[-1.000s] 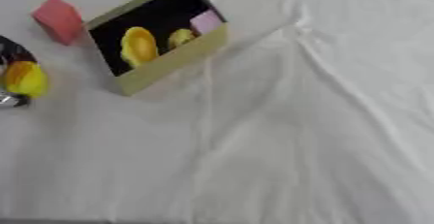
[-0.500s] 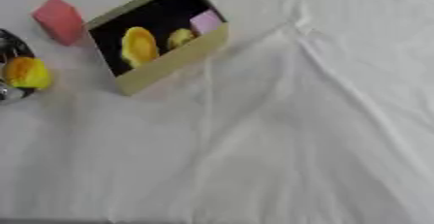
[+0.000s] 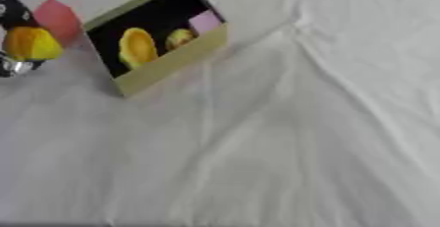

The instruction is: Pick up objects on the table and place them in the box.

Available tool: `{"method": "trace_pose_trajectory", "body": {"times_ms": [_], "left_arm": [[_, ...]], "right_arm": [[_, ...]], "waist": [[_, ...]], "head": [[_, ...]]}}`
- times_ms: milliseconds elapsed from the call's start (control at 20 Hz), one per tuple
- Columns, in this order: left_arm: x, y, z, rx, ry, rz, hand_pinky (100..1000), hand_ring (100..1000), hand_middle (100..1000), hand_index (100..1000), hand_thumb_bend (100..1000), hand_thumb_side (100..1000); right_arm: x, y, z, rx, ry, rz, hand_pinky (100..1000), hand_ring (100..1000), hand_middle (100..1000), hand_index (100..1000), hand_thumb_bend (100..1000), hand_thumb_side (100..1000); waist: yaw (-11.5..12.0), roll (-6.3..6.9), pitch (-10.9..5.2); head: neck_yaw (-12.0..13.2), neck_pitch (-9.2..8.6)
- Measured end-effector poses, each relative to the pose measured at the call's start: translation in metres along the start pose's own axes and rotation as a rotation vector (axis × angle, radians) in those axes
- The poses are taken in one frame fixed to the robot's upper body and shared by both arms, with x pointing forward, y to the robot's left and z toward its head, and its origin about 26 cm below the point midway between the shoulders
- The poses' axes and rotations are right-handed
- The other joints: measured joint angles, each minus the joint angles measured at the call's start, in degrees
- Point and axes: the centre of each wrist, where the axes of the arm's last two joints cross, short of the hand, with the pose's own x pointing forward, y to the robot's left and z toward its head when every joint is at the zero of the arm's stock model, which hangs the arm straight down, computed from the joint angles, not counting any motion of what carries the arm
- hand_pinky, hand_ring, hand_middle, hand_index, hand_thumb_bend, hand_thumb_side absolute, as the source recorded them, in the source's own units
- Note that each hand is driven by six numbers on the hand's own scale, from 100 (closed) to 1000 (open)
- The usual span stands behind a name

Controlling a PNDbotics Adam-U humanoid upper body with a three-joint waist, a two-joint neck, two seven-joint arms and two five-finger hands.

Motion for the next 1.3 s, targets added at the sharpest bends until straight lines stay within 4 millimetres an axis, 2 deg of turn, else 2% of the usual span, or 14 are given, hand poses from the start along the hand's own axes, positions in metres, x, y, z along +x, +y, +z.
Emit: {"method": "trace_pose_trajectory", "body": {"times_ms": [200,550,1000,1300], "left_arm": [[0.024,0.02,-0.016,0.05,-0.099,0.026,581,527,471,594,159,100],[0.041,0.024,-0.05,0.068,-0.173,0.086,585,533,476,602,180,100],[0.035,-0.004,-0.095,0.026,-0.101,0.076,593,544,489,619,237,100],[0.032,-0.023,-0.118,0.004,-0.057,0.057,657,607,560,708,355,100]], "right_arm": [[0.0,0.0,0.0,0.005,0.0,-0.001,866,799,692,824,100,507],[0.0,0.002,0.0,0.011,-0.004,-0.005,867,803,699,824,100,505],[0.002,0.002,-0.005,0.009,-0.038,-0.014,869,811,710,824,100,527],[0.003,0.004,-0.007,0.014,-0.048,-0.019,869,810,707,824,100,527]], "waist": [[-0.06,-0.01,-0.12],[-0.6,0.14,-0.17],[-1.56,0.28,-0.18],[-1.96,0.28,-0.18]], "head": [[-0.35,0.29],[-0.68,0.39],[-0.4,0.36],[-0.21,0.13]]}}
